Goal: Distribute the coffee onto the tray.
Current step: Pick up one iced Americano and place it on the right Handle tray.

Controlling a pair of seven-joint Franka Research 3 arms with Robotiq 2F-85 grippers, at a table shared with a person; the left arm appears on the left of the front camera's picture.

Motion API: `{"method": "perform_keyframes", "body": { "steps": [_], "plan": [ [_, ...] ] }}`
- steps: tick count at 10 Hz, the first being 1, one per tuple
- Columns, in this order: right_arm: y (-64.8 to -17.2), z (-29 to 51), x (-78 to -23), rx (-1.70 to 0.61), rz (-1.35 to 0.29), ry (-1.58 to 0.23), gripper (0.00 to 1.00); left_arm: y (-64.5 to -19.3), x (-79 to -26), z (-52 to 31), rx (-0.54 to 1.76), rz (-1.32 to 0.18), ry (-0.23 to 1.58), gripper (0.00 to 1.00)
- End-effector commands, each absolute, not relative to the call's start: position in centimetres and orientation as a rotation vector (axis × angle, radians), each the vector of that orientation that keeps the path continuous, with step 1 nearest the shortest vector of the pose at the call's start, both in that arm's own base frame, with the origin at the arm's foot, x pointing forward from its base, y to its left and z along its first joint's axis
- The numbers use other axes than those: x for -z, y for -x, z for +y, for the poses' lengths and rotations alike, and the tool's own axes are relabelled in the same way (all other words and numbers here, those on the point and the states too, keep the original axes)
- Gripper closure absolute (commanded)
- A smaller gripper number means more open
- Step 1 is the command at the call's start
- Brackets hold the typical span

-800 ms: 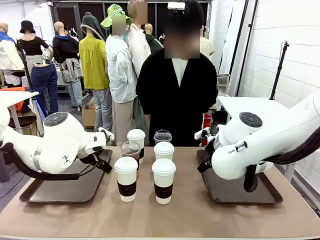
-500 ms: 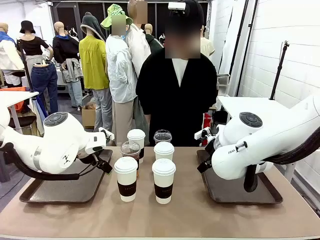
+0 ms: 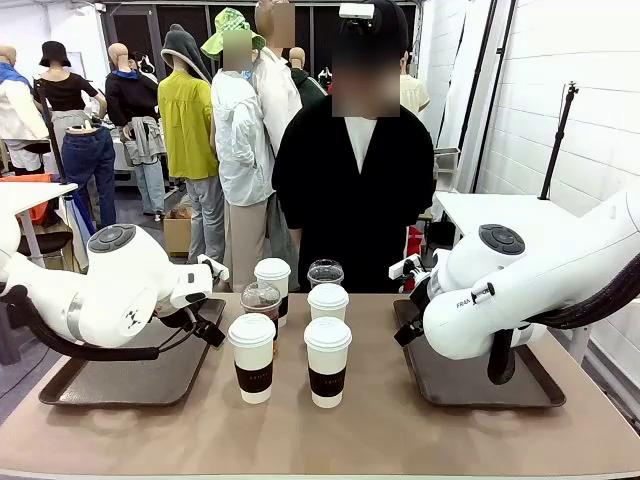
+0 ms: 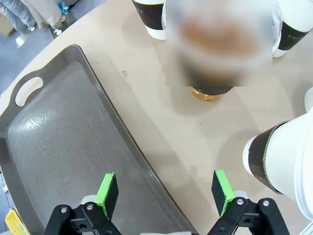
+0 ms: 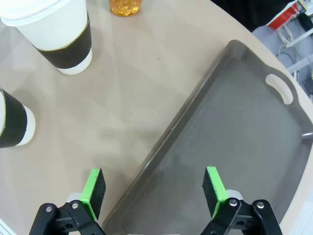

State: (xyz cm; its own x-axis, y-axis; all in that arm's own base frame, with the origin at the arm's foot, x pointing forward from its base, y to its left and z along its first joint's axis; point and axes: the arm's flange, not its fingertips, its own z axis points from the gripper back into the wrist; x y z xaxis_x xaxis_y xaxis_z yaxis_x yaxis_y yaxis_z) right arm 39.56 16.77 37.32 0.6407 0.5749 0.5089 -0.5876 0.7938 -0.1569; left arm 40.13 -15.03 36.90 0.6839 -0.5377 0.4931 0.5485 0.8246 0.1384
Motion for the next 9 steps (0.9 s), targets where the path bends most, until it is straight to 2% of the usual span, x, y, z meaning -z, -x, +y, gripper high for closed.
{"method": "perform_keyframes", "body": {
  "steps": [1, 7, 9],
  "plan": [
    [-39.6, 16.8, -37.3, -0.663, -0.572, -0.024, 0.00, -40.2, -37.1, -15.0, 0.607, -0.550, 0.022, 0.00],
    [-39.6, 16.8, -37.3, -0.663, -0.572, -0.024, 0.00, -40.1, -36.9, -15.0, 0.609, -0.546, 0.021, 0.00],
    [-39.8, 16.6, -38.3, -0.665, -0.574, -0.036, 0.00, -40.3, -38.6, -14.1, 0.570, -0.551, -0.009, 0.00]
  ]
}}
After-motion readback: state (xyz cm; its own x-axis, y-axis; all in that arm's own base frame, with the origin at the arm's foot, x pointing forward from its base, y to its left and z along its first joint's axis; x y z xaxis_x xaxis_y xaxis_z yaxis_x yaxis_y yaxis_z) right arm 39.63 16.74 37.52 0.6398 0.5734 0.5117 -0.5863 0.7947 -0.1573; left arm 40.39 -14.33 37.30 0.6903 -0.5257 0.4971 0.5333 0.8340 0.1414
